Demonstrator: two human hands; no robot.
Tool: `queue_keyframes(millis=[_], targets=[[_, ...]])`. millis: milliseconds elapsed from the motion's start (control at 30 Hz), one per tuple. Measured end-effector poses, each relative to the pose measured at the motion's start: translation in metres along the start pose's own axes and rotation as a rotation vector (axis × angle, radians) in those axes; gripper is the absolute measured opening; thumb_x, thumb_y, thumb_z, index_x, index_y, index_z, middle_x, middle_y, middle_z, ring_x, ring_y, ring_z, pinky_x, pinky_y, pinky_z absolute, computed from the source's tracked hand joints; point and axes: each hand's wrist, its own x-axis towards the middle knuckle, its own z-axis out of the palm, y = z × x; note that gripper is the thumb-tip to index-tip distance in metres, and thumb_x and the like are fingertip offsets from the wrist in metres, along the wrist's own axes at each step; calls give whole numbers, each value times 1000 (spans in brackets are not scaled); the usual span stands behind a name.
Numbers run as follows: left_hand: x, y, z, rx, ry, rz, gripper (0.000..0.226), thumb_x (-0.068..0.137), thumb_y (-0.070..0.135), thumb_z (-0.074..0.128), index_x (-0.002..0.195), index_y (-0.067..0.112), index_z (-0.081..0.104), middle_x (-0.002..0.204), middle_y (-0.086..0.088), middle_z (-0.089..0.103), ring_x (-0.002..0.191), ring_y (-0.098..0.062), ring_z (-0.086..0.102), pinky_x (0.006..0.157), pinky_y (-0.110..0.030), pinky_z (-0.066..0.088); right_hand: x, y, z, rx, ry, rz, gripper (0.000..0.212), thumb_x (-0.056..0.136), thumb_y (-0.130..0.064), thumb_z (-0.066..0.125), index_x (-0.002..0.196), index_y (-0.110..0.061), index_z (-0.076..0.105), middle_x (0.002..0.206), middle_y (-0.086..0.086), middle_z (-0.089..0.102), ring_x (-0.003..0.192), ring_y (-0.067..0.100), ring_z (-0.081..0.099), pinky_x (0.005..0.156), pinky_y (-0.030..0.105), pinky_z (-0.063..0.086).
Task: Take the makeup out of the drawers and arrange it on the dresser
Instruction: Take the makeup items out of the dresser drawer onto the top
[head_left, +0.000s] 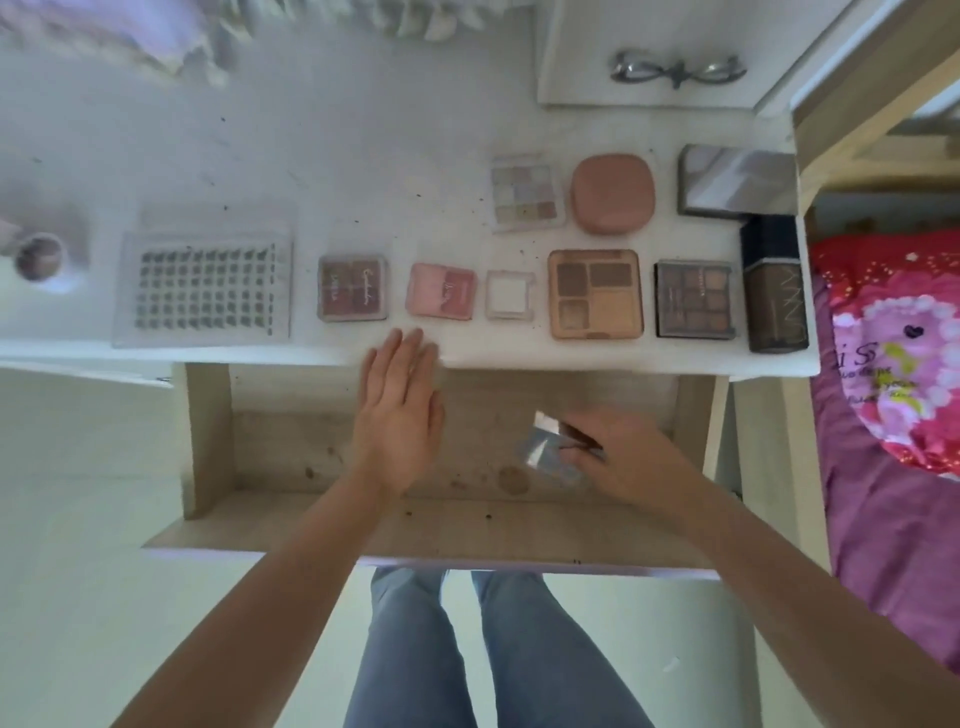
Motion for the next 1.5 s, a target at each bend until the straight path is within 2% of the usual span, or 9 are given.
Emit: queue_keyframes(millis=[267, 433, 600, 700, 967, 1100, 1200, 1333, 1500], targets=[[2, -35, -16, 175, -132, 0, 51, 93, 28, 26, 122, -6, 51, 127, -24, 53, 116, -41, 50, 114, -30, -2, 84, -77, -104, 454, 391, -6, 20, 83, -13, 62, 102, -14, 55, 86, -7, 55, 77, 8, 53, 69, 5, 42], [-2, -49, -2, 121, -253, -29, 58, 97, 31, 18, 125, 18, -30, 135, 2, -34, 123, -16, -42, 94, -22, -41, 171, -91, -129, 280, 399, -44, 26, 86, -14, 59, 111, -6, 62, 110, 10, 64, 90, 12, 54, 63, 1, 34], [0, -55, -6, 90, -375, 8, 58, 97, 32, 13, 124, 17, -36, 127, 5, -46, 109, -10, -53, 90, -24, -41, 208, -82, -119, 233, 288, 42, 26, 86, -16, 56, 109, -6, 64, 96, 8, 64, 74, 8, 56, 69, 13, 43], [1, -54, -11, 96, -435, -7, 57, 98, 31, 15, 125, 16, -34, 131, 4, -42, 110, -10, -52, 100, -29, -33, 214, -72, -109, 71, 319, 98, 25, 86, -23, 54, 108, -17, 65, 112, 6, 65, 109, 22, 54, 100, 38, 39], [-19, -60, -26, 46, -404, -31, 60, 98, 32, 21, 142, 11, -14, 150, 1, -22, 128, -5, -30, 107, -25, -20, 172, -79, -73, -102, 642, -44, 25, 88, -13, 50, 106, -2, 63, 112, 18, 62, 110, 33, 49, 91, 31, 29], [-93, -64, -28, 4, -246, -138, 54, 92, 16, 45, 140, 0, 26, 151, -18, 18, 141, -32, 15, 115, -34, 12, 76, -94, -11, 155, 622, -128, 16, 85, -3, 54, 96, 4, 65, 88, 20, 65, 80, 29, 56, 73, 21, 34], [-160, -43, -13, -239, 12, -334, 33, 63, -18, 64, 95, -10, 62, 96, -30, 62, 90, -45, 60, 84, -29, 40, -6, -91, 54, 344, 306, 92, 17, 88, -6, 54, 99, -1, 66, 78, 5, 61, 63, 9, 53, 60, 10, 35], [-206, -22, 5, -909, -383, -1067, 33, 85, -5, 52, 118, -3, 49, 106, -21, 60, 91, -29, 58, 70, -22, 38, -73, -85, 136, 710, -52, 537, 11, 88, -4, 54, 91, -1, 64, 73, 11, 64, 54, 6, 55, 53, 13, 44], [-195, -45, 19, -1536, -166, -1260, 36, 100, 14, 20, 136, 18, 23, 136, -9, 36, 120, -16, 47, 86, -27, 36, -73, -87, 176, 1659, 348, 833, 32, 91, 9, 35, 119, -5, 41, 116, 27, 50, 102, 13, 62, 90, 20, 48]])
